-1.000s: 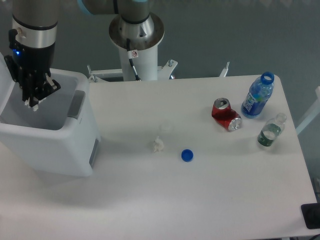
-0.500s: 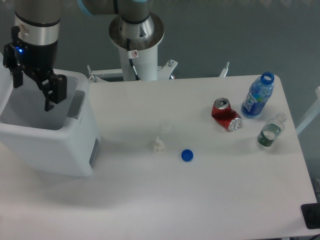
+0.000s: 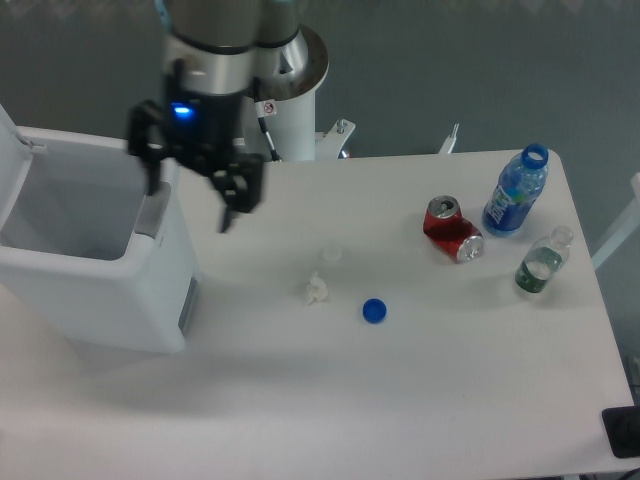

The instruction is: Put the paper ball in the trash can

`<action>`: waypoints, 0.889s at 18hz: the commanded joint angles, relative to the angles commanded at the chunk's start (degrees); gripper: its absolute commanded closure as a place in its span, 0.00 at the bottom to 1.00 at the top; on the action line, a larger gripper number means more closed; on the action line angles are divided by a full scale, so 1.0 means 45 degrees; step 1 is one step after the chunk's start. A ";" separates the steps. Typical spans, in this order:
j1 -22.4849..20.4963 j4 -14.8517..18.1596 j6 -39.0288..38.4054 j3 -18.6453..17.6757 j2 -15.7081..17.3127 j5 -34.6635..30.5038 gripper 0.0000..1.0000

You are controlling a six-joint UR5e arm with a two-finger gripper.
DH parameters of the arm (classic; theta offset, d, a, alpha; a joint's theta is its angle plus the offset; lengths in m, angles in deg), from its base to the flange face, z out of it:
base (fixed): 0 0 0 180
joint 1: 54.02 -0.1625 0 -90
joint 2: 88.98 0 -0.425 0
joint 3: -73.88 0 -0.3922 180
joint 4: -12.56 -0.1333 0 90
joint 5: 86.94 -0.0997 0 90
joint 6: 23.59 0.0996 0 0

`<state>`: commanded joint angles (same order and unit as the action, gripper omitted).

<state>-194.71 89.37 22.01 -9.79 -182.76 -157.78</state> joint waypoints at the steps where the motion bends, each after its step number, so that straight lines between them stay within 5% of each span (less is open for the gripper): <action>1: -0.0216 0.0000 0.0274 -0.0020 -0.0116 -0.0368 0.00; 5: -0.0666 0.0019 0.1522 -0.0020 -0.0896 -0.2419 0.00; 10: -0.1448 0.0175 0.3828 -0.0155 -0.1816 -0.3258 0.00; 16: -0.1586 0.0118 0.4512 -0.0196 -0.2986 -0.4180 0.00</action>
<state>-201.85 89.90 42.31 -10.67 -196.19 -176.59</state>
